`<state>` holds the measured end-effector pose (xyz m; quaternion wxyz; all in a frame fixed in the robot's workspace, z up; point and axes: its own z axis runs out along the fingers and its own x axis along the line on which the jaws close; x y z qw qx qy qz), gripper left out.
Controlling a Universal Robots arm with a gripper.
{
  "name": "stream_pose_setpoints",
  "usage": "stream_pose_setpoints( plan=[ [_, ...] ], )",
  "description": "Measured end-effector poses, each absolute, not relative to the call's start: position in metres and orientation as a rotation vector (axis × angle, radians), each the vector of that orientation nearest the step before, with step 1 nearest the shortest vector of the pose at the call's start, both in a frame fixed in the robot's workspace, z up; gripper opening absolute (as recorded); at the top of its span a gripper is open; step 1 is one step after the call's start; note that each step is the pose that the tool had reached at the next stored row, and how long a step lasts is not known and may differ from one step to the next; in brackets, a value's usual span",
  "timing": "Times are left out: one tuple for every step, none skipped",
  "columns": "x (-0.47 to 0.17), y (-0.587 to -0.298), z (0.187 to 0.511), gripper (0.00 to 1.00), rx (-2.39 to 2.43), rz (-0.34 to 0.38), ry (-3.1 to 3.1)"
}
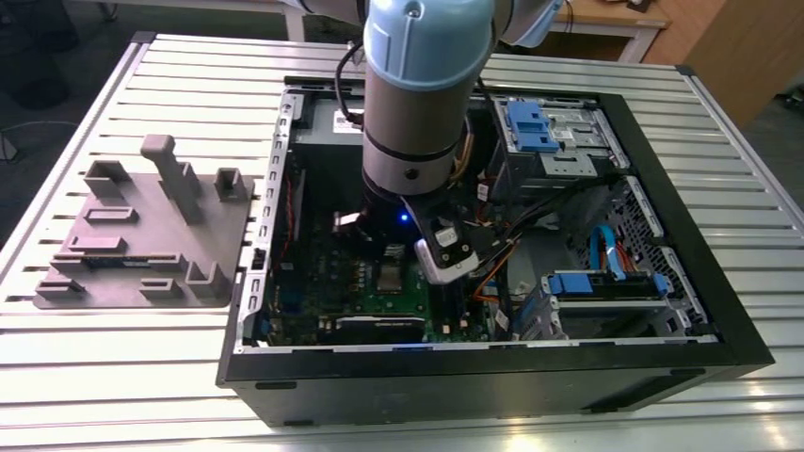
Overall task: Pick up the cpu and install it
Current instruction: 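Place the cpu into insertion slot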
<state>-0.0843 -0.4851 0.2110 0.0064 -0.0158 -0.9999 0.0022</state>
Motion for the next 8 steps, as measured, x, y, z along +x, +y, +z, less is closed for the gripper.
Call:
stream_pose_setpoints(
  plan=[
    [-0.0843,-0.4851,0.211,0.32,-0.049,0.007,-3.128],
    [-0.0843,-0.4851,0.211,0.32,-0.05,0.007,-3.128],
    [-0.0843,-0.4851,0.2111,0.26,-0.05,0.007,-3.128],
    [-0.0843,-0.4851,0.2111,0.2,-0.05,0.007,-3.128],
    [-0.0843,-0.4851,0.2111,0.2,-0.049,0.007,-3.128],
    [-0.0843,-0.4851,0.2111,0.15,-0.05,0.007,-3.128],
    [-0.0843,-0.4851,0.2111,0.1,-0.05,0.007,-3.128],
    [-0.0843,-0.4851,0.2111,0.1,-0.05,0.007,-3.128]
  ],
)
